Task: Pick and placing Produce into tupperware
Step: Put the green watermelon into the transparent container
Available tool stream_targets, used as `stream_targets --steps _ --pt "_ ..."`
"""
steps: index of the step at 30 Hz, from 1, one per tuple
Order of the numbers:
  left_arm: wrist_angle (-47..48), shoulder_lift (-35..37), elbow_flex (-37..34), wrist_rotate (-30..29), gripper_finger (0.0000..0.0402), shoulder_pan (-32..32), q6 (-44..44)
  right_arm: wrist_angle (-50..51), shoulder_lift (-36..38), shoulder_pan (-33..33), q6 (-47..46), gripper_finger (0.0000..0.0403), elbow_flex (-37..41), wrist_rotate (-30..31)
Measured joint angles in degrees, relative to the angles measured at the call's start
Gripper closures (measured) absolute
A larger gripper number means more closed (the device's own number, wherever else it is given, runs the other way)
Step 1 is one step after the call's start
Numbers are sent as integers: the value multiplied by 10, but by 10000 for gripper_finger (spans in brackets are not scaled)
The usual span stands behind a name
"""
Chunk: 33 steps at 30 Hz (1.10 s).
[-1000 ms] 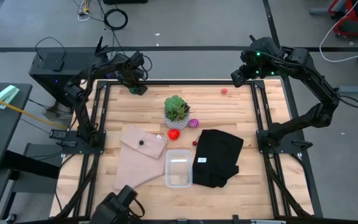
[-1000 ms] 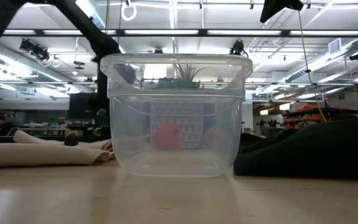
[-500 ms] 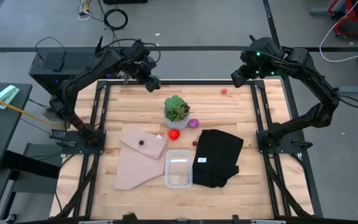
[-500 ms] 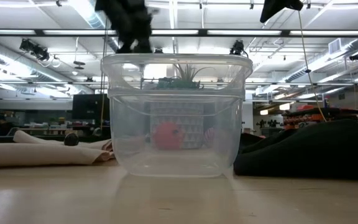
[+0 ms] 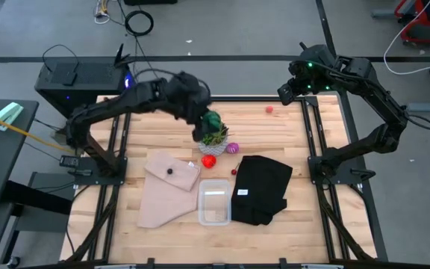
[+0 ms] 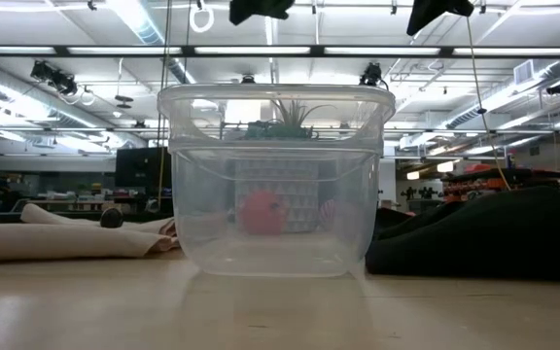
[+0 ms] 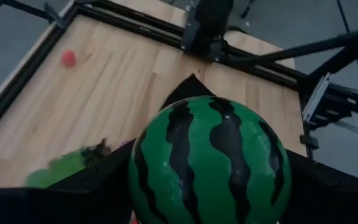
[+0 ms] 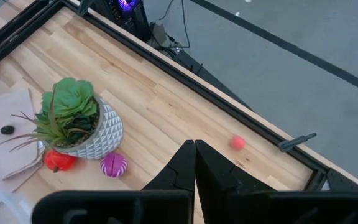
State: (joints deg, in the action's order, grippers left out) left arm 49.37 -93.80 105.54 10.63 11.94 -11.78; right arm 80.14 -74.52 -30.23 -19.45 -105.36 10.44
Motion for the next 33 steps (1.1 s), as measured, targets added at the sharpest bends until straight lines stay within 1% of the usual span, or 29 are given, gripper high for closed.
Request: stream_targets --steps 2,10,15,20,25,33 --pt "3 -12 -1 -1 105 -22 -14 0 0 0 4 389 0 0" --pt "-48 -81 -1 -6 106 -114 -71 0 0 -1 29 389 0 9" --pt "-60 -126 -1 -39 106 -163 -105 5 0 -1 73 389 0 8" --pt "-58 -162 -1 -53 106 -195 -173 22 0 -1 103 389 0 8" --pt "-45 -194 -1 -79 106 -215 -247 29 0 -1 120 389 0 6" --pt "1 -216 0 -81 106 -236 -378 31 0 -1 127 389 0 0"
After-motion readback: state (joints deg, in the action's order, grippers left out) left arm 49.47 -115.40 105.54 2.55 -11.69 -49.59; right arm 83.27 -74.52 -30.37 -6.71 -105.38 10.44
